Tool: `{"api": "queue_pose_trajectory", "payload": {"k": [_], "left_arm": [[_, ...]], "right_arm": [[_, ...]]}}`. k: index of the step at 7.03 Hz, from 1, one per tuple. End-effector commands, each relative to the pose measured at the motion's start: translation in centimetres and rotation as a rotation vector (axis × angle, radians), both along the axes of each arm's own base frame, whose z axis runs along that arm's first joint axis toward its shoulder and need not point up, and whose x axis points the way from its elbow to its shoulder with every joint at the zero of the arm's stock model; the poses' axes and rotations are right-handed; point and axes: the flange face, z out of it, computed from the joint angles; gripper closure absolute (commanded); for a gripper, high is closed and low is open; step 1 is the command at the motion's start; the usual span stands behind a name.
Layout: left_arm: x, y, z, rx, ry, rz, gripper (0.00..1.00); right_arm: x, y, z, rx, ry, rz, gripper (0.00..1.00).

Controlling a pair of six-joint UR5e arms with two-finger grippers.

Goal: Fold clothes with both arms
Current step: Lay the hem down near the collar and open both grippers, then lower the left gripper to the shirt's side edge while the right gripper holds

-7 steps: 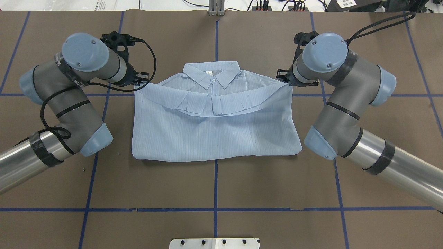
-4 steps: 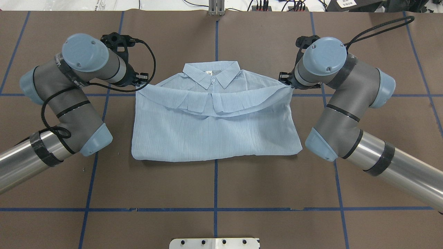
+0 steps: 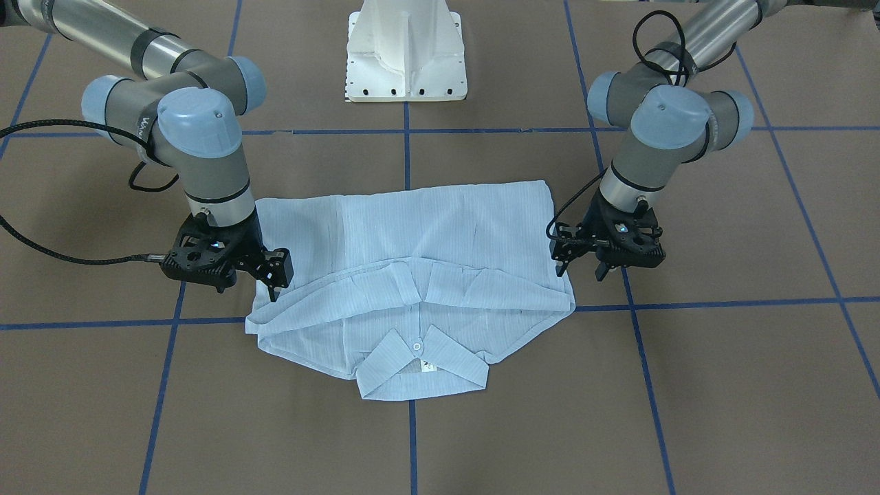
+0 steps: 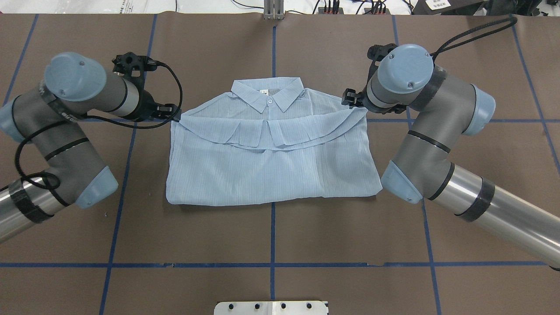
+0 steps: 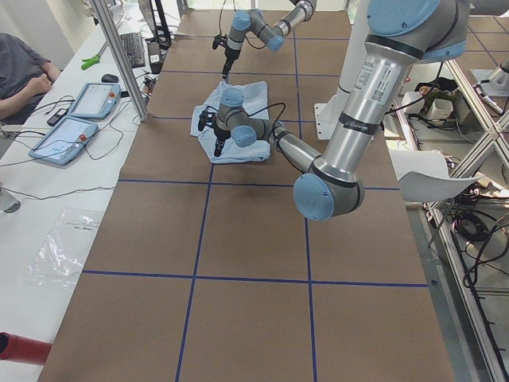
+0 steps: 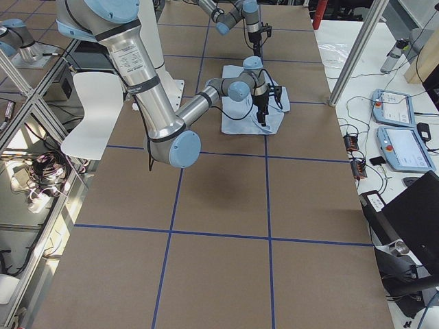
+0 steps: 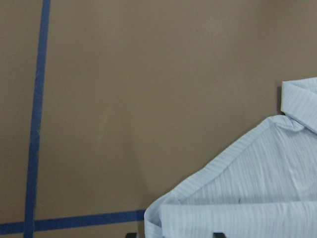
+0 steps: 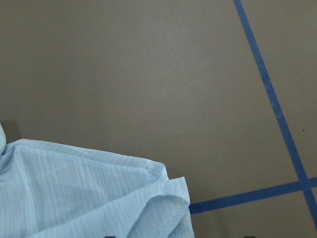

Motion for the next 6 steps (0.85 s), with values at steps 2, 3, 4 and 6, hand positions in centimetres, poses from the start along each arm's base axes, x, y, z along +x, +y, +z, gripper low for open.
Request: {"api": "queue_pose_trajectory", "payload": {"k": [2, 3, 4, 6], "left_arm": [[-1.6, 7.7, 0.4, -0.104, 0.082, 0.093, 0.0], [0.6, 10.0, 0.5, -0.152, 0.086, 0.104, 0.0], [3.0, 12.0, 0.7, -0.173, 0.075, 0.097, 0.0], [5.8, 14.9, 0.9, -0.19, 0.062, 0.106, 0.01]], "right_arm": [[1.0, -0.1, 0.0, 0.009, -0.011, -0.057, 0.0], [1.0, -0.1, 0.0, 0.01, -0.012, -0.057, 0.0], [1.1, -0.1, 0.0, 0.012, -0.012, -0.056, 0.0], [1.0, -0.1, 0.3, 0.01, -0.011, -0.058, 0.0]]}}
